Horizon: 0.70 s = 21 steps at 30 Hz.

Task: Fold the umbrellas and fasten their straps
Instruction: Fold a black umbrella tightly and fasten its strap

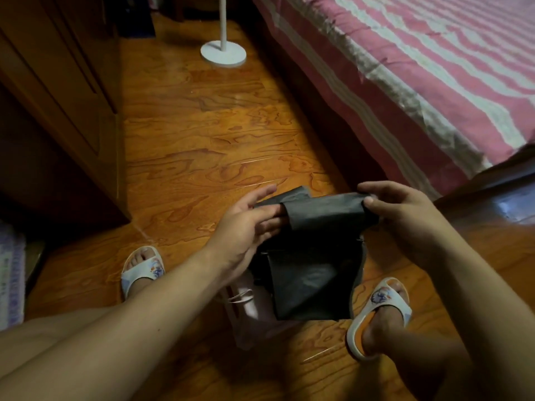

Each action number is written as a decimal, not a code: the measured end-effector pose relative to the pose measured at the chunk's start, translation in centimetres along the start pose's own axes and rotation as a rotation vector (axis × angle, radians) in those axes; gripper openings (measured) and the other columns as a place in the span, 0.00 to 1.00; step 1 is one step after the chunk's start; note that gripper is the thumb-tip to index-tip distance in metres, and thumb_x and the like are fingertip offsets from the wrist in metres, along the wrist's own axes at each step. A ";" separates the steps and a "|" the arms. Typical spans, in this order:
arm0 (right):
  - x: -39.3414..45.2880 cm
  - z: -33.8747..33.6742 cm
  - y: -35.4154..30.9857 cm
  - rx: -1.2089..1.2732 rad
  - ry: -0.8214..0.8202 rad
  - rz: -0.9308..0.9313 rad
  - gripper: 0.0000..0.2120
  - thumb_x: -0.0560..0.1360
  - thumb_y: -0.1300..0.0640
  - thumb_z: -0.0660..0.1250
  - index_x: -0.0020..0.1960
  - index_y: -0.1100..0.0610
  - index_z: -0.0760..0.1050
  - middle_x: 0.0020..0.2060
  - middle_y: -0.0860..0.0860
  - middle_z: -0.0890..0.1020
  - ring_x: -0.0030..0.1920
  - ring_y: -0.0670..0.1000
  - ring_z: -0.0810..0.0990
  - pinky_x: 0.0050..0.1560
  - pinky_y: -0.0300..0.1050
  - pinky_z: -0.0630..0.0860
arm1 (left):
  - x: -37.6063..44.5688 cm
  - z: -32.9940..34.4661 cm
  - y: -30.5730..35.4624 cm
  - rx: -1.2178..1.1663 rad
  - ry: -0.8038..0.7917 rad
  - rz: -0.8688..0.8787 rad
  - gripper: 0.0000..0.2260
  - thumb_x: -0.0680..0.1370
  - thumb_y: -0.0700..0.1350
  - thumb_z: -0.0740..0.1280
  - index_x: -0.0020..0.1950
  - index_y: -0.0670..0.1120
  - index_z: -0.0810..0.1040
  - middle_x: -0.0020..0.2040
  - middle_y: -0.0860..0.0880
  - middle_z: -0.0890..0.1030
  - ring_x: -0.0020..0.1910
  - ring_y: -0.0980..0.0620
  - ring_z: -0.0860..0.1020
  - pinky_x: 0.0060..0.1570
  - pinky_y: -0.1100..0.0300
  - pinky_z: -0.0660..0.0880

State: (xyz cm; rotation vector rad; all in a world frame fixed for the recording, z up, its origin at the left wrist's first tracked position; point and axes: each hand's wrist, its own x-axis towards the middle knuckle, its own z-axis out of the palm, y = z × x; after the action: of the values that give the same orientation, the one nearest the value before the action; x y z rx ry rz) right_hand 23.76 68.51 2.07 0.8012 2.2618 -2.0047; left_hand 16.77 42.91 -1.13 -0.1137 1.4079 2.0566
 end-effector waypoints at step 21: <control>-0.1 1.0 -2.6 -0.146 0.031 -0.302 0.13 0.79 0.59 0.69 0.63 0.52 0.81 0.41 0.45 0.83 0.33 0.36 0.79 0.29 0.27 0.70 | -0.2 0.6 1.2 0.615 0.192 0.456 0.08 0.78 0.37 0.71 0.52 0.50 0.83 0.41 0.46 0.83 0.41 0.49 0.83 0.47 0.53 0.81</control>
State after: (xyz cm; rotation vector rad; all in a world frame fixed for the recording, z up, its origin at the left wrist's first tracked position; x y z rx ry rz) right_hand 22.51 67.47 4.31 0.5082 2.6467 -1.9118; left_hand 16.42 43.09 0.22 0.3016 2.2918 1.8750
